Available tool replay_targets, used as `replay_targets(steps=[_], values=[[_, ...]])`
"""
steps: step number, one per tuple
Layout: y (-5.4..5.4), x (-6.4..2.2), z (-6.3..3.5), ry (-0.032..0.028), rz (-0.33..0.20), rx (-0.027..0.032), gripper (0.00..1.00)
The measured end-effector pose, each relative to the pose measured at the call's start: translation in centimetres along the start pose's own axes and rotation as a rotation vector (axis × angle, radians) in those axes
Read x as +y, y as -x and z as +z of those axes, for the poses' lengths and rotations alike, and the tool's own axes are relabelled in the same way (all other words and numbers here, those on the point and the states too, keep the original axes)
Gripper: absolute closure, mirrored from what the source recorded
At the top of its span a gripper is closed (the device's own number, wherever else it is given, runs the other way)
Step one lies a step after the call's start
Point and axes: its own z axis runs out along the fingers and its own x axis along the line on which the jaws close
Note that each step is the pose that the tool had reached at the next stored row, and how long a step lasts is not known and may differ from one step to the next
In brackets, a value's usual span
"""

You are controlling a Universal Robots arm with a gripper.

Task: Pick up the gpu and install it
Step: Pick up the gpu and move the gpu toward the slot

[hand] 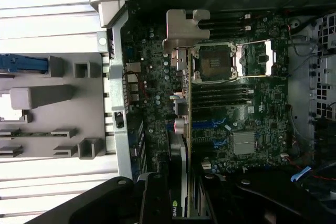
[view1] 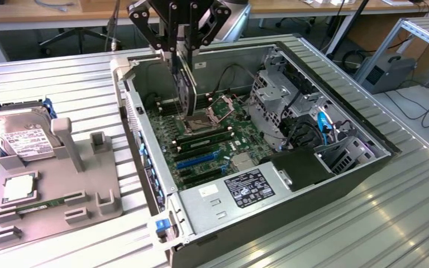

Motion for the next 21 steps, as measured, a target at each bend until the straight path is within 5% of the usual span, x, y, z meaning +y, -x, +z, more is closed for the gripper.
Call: replay_targets(steps=[21], values=[[2.0,0.15,0.09,-0.0048,0.000,-0.0003,0.73]])
